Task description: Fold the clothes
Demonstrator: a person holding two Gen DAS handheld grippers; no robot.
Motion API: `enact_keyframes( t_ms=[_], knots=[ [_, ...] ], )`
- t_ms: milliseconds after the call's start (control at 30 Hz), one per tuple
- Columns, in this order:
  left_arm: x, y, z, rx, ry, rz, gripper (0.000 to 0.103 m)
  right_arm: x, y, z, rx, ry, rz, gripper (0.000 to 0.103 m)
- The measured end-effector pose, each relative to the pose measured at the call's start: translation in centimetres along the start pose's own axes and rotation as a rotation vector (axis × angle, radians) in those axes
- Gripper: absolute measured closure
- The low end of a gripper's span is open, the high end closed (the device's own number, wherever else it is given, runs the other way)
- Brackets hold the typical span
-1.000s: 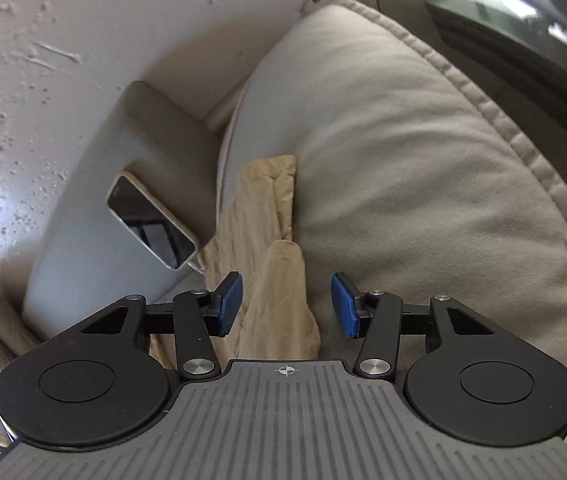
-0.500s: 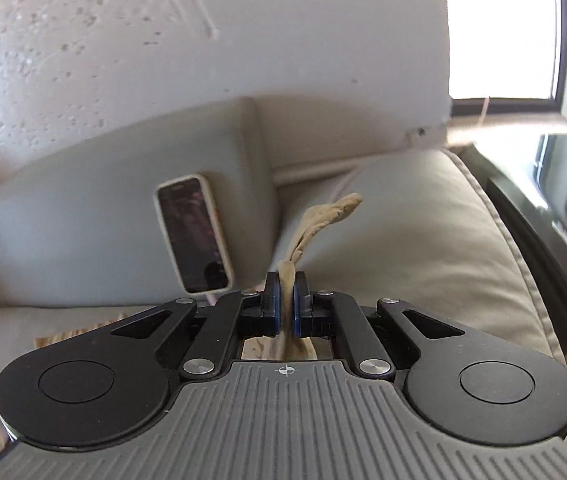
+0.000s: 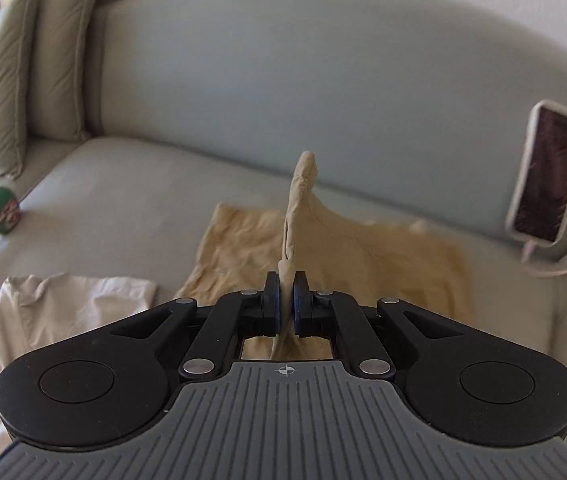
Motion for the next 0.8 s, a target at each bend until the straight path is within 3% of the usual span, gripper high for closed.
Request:
enact_keyframes(
  t_ms=[100, 233, 300, 400, 500, 733, 800],
  knots=[
    [-1.5, 0.0, 0.1, -0.006, -0.032, 0.002, 0.101, -3.3, 4.3, -1.2, -0.095, 0.0, 0.015, 0.097],
    [-2.6, 0.2, 0.0, -0.022, -0.047, -0.015, 0.101, -3.6, 6.7, -1.9, -0.155, 0.073, 0.007, 0.097],
    [-2.9, -0.1, 0.2, -0.018, -0.039, -0.028, 0.101, -3.4, 6.8, -2.0, -0.161, 0.118, 0.012, 0.097],
    [-2.5, -1.2, 1.1, 0.021, 0.023, -0.007, 0.101, -3.8, 6.1, -0.7, -0.093, 0.128, 0.001, 0.097],
    [-3.3, -1.5, 1.7, 0.024, 0.014, 0.013, 0.101, -4.9, 6.0, 0.7, -0.066, 0.12, 0.003, 0.097],
    [-4.3, -1.5, 1.4, 0.009, -0.024, 0.04, 0.1, -8.7, 7.5, 0.5, -0.087, -0.004, -0.027, 0.097],
    [-4.5, -1.5, 1.3, 0.005, -0.038, 0.056, 0.094, -9.0, 7.6, 0.3, -0.089, -0.033, -0.041, 0.091]
  ],
)
Point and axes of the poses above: each gripper's, at about its wrist camera, not at the fingertips, and y roughly the way its jaws point, x to its right, z to its top, the point moved 4 cm from there along y, roughly the way its jaws point, and after that the axes turned 9 degrees about -z, right-handed, at the moved point
